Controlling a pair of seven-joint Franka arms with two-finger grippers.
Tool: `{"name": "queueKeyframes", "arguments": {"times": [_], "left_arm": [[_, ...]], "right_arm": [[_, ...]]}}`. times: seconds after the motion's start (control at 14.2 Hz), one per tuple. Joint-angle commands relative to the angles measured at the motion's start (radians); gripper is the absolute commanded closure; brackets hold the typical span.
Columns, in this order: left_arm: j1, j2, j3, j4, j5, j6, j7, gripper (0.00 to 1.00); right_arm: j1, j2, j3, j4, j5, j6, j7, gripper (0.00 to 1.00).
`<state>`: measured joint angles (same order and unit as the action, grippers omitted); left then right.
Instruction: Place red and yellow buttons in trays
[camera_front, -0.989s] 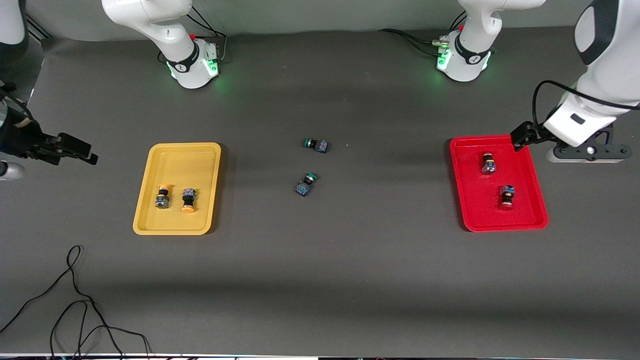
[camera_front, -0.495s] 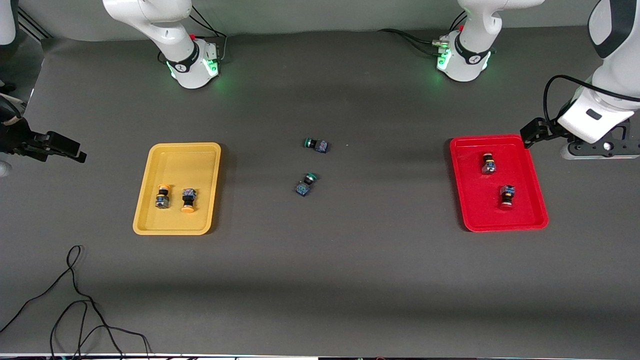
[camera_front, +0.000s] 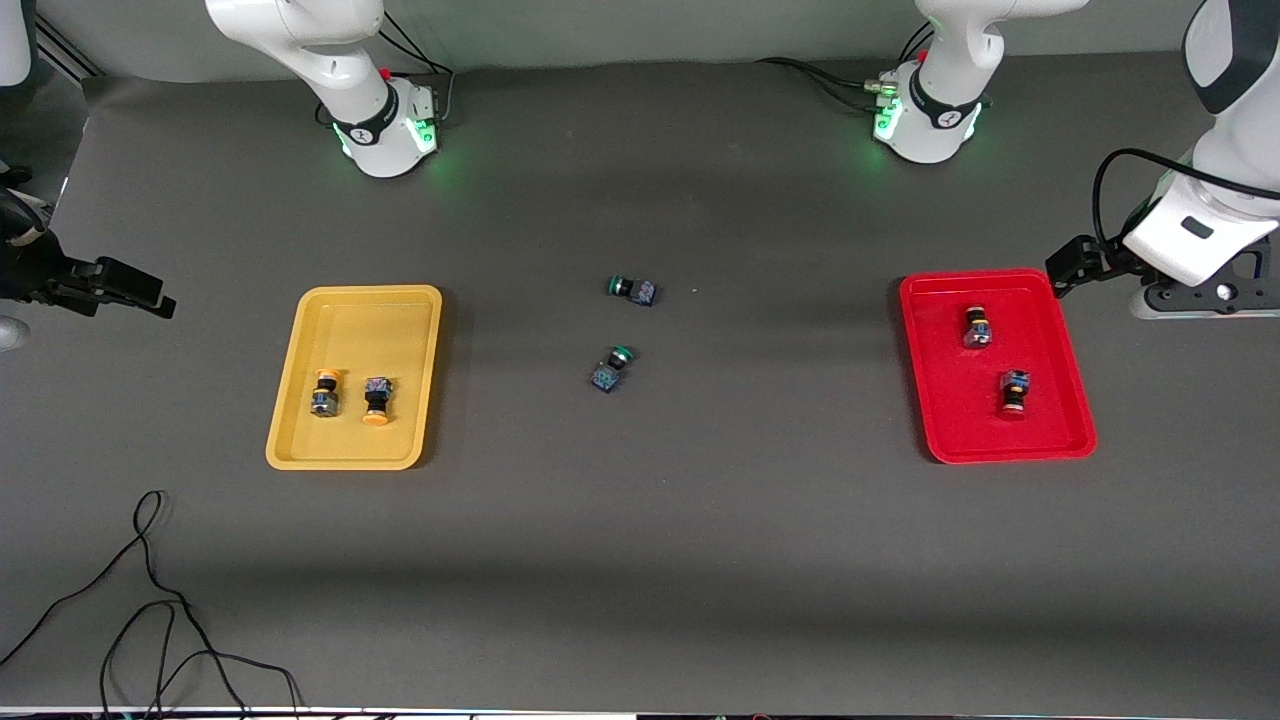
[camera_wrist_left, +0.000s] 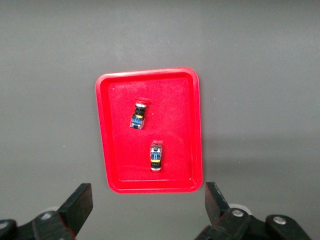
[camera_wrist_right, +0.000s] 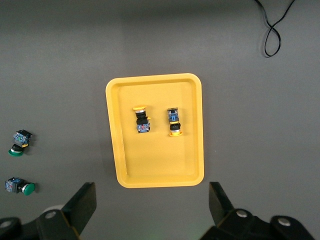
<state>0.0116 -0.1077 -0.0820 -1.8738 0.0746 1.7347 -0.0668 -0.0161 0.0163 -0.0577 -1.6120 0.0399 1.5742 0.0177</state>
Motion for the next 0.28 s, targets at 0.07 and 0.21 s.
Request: {"name": "queueKeyframes", "arguments": {"times": [0.07, 0.21], "left_arm": [[0.011, 0.016, -0.012, 0.059, -0.002, -0.075, 0.008, 0.00], [0.013, 0.016, -0.012, 0.073, -0.002, -0.101, 0.008, 0.00]], "right_arm": [[-0.005, -0.019, 0.010, -0.012, -0.026, -0.010, -0.030, 0.00], [-0.010, -0.018, 0.010, -0.012, -0.026, -0.008, -0.044, 0.00]]}}
